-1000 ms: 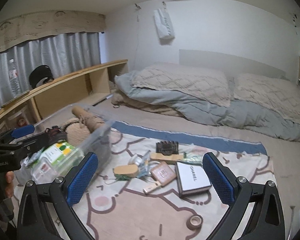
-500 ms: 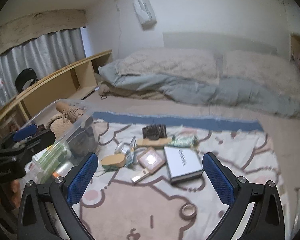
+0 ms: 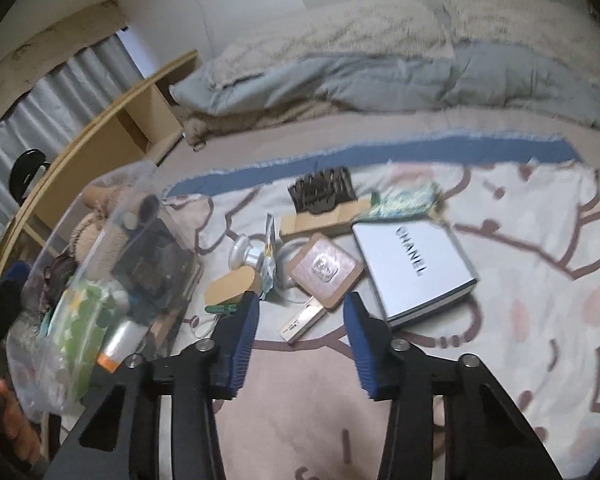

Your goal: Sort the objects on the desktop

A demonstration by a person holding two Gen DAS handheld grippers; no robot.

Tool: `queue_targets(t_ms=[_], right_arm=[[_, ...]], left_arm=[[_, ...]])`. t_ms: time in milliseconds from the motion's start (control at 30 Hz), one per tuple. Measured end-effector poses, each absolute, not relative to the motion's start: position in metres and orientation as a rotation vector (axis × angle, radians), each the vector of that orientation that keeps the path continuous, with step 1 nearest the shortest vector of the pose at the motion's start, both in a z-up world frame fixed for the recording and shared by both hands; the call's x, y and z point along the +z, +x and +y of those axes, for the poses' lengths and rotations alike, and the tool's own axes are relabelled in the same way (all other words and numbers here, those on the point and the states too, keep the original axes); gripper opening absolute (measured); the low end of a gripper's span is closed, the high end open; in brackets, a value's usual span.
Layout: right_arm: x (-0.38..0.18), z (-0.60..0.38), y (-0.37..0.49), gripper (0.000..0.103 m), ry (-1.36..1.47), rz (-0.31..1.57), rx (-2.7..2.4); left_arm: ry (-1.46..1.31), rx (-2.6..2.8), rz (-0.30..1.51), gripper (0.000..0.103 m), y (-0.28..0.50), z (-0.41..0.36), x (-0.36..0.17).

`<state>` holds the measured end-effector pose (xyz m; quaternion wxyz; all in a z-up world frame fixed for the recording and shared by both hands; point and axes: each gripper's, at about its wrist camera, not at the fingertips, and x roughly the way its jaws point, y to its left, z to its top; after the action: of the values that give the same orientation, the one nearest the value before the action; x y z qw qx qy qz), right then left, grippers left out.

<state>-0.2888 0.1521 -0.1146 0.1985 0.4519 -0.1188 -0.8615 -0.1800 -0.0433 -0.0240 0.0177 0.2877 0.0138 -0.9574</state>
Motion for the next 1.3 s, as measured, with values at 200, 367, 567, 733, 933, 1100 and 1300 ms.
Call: queue_targets(t_ms=[200, 367, 567, 733, 933, 1100, 1300], right_arm=[[-0.154, 0.133, -0.319, 0.024, 1.384, -0.38, -2.337], [-0.182, 0.128, -0.341, 0.003, 1.463, -0.442, -2.31], [-0.2, 0.119, -0.356, 0.003, 1.499, -0.456, -2.292], [-0.221, 0.106, -0.353, 0.003, 1.544, -0.334, -2.298], [-0.222, 0.107, -0.34, 0.003, 1.577, -0.314, -2.235], [-0.216, 0.107, -0.329, 0.003, 1.613, -0.328, -2.163], [-0.204, 0.106, -0.345, 0.003, 1.56, -0.354, -2.253]], left_arm=[[0.921, -2.989, 0.067, 0.093, -0.183, -0.048, -0.027], [0.953, -3.001, 0.088, 0.093, -0.187, -0.052, -0.03], [0.985, -3.003, 0.116, 0.093, -0.191, -0.057, -0.035], [1.005, -3.003, 0.139, 0.093, -0.193, -0.058, -0.037], [1.003, -2.999, 0.149, 0.093, -0.191, -0.059, -0.036], [0.981, -3.014, 0.137, 0.093, -0.187, -0.054, -0.031], [0.947, -3.036, 0.068, 0.093, -0.181, -0.048, -0.027]])
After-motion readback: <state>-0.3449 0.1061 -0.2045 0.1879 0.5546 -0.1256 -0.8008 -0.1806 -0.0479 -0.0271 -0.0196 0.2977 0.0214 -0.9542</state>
